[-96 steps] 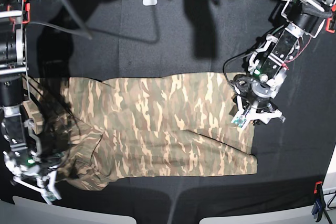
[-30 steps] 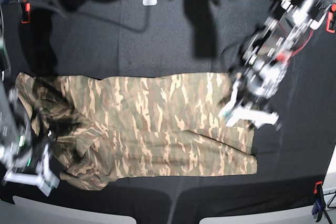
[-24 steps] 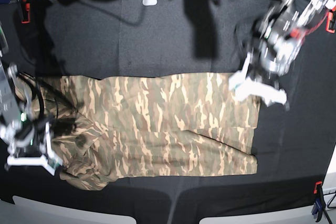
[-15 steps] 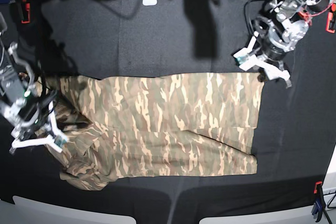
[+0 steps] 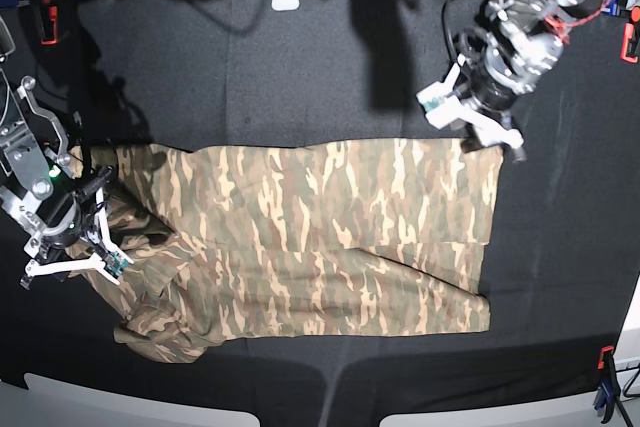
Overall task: Layout the t-shirt on the table in an organized manner, then fold the t-shirt properly
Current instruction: 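Grasp the shirt's collar corners with both grippers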
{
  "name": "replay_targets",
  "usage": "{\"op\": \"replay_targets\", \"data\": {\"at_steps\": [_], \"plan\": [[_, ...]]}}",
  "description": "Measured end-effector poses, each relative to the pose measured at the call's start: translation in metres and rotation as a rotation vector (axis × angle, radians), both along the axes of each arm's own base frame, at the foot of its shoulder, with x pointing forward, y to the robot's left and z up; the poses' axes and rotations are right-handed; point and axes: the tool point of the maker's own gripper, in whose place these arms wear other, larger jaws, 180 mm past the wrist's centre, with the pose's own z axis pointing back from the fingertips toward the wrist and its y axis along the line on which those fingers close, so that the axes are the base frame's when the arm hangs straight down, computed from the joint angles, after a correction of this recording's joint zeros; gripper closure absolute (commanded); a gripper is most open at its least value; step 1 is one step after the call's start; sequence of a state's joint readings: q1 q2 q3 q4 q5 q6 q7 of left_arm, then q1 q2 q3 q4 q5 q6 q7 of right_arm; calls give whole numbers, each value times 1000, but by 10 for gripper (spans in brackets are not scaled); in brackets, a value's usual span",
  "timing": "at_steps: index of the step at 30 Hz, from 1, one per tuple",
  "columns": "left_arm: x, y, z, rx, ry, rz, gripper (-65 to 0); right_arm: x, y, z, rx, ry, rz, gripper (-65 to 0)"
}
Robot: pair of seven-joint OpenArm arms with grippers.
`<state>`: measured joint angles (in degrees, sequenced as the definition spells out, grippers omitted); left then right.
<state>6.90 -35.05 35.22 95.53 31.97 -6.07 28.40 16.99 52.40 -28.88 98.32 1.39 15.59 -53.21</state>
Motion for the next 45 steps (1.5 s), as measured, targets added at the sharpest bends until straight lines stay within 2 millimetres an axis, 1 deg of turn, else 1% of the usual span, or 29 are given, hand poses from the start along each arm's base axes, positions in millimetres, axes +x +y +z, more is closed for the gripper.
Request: {"op": "replay_targets", "data": {"at_steps": [3,7,9,11,14,16,21,23,26,30,33,36,38,40,43,45], "plan": [[7,7,-4,47,-48,20,-262,0,0,0,-1,0,0,-277],[8,13,-13,89,-76,46,-261,-1,2,-2,17,8,-1,-277],[7,15,-18,94,-66,53,-240,-4,8,-7,66,30,-1,-277],[7,13,-19,86,-63,58,-184,-7,12,-11,98,48,-1,-277],[8,10,-18,81,-64,59,-69,-13,16,-20,124,75,-1,-277],[8,8,-18,73,-67,49,0,-22,14,-29,114,104,-2,-277],[8,7,-17,67,-70,42,0,-55,15,-63,102,219,19,-277],[8,7,-17,68,-70,44,0,-66,15,-73,97,254,18,-277],[8,7,-17,69,-70,44,0,-75,14,-81,99,280,17,-277],[8,7,-18,69,-69,44,0,-79,13,-84,93,291,18,-277],[8,7,-18,69,-69,45,0,-87,0,-84,22,327,52,-277],[8,7,-18,68,-69,44,0,-103,-23,-87,-88,374,71,-276],[8,7,-18,69,-68,45,0,-110,-34,-88,-138,379,103,-276],[8,7,-18,69,-69,45,0,-108,-44,-89,-161,369,115,-276],[8,7,-18,69,-69,45,0,-93,-57,-89,-182,285,107,-275],[8,7,-18,69,-69,45,0,-92,-64,-97,-168,281,106,-275]]}}
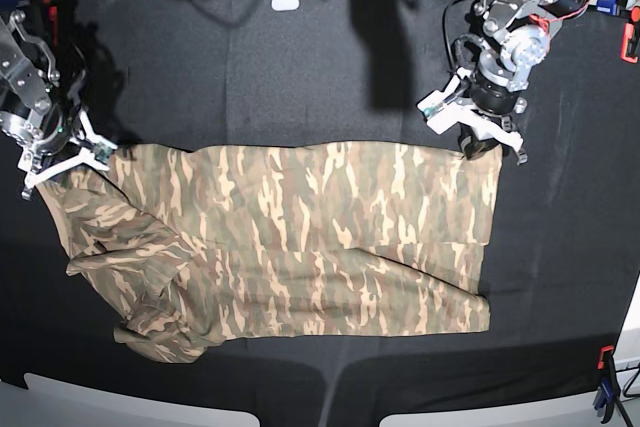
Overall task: Layout the t-shirt on the table in an organized manner, then fold the t-shirt properly
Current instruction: 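Grasp the shirt's collar corners with both grippers, then lift the collar edge with both grippers and pull it taut, spreading the shirt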
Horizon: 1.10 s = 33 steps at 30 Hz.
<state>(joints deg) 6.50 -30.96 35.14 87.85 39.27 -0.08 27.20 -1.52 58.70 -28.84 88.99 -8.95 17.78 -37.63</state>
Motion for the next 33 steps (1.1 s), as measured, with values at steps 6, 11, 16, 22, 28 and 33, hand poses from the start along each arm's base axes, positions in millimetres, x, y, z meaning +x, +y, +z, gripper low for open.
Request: {"op": "replay_targets", "data": {"at_steps": [6,11,16,22,28,33], "plan": [[0,0,0,0,0,0,0,-10,-6,-31,59,39,-35,-202],[0,0,0,0,0,0,0,3,-7,-32,19,-46,-32,-203],[0,0,0,-5,3,3,0,13,-4,-34,32,-58,-49,-202],[0,0,0,-6,3,3,0,21,-5,-37,26,-73,-53,-196],[0,0,0,-6,3,3,0,21,1,-41,35,-70,-53,-86],[0,1,-1,-3,4,7,0,19,6,-46,49,-63,-58,0]]}}
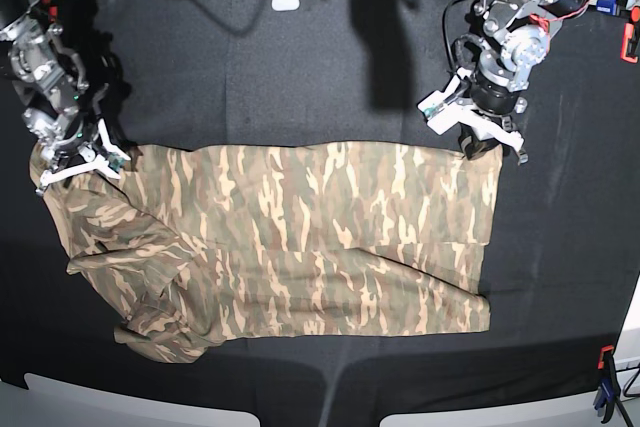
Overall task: Layout the t-shirt on the table in an organized manner, then fold the t-shirt properly
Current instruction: 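Lift the collar edge with both grippers and pull it taut, spreading the shirt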
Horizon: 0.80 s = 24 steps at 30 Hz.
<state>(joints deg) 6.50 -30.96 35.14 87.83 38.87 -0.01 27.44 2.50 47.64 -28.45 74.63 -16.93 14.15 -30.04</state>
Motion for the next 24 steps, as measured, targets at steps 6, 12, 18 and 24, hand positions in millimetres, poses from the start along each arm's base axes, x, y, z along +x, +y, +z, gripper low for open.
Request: {"op": "replay_targets", "data": {"at_steps": [6,12,18,24], "plan": [[-2,23,1,71,24,113,0,-5,0,4,-36,20,-29,0],[-3,33,13,93,9,104,0,-9,27,20,-16,14,34,0],[-5,57,14,142,22,122,0,-38,42,35,33,73,41,0],[-11,67,12,171,40,151,0,-76,28,37,-50,175,62,0]]}}
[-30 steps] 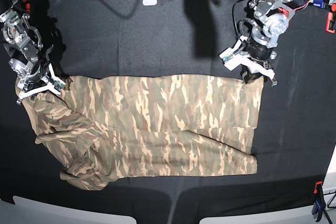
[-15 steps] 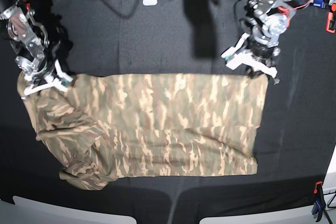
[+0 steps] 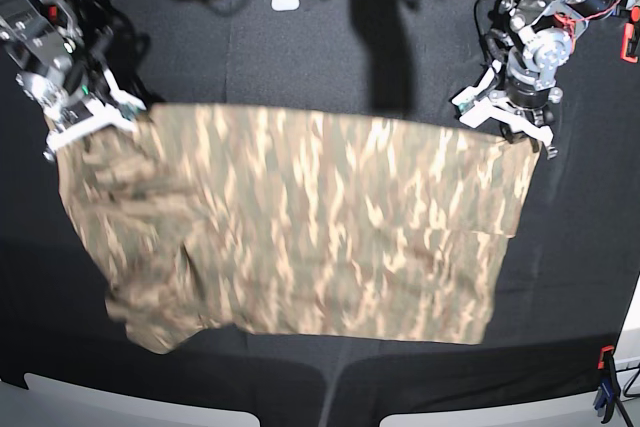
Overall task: Layout the t-shirt on the table in an organized manner, then fold the t-shirt properly
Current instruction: 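Lift the collar edge with both grippers and pull it taut, spreading the shirt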
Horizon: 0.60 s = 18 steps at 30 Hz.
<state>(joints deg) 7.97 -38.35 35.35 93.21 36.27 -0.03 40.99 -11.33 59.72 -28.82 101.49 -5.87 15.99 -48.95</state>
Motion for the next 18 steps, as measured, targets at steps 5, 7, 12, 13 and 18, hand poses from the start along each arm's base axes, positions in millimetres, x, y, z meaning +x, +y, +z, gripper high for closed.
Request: {"op": "replay_targets", "data": {"at_steps": [5,7,12,13,18], "plan": [[-32,-2,-6,1,50,-14,0,-10,-3,-4,-11,26,-2,0],[-43,-3,-6,-2,69,-10,0,-12,-3,-5,-12,33,0,0],[-52,9,2,17,40,38,0,-27,2,-10,-17,100,47,0],[-51,15,5,40,33,46,0,-32,5,-12,-11,111,54,0],[-59,39,10,94,25,84,0,-43,14,-14,7,122,55,0]]}}
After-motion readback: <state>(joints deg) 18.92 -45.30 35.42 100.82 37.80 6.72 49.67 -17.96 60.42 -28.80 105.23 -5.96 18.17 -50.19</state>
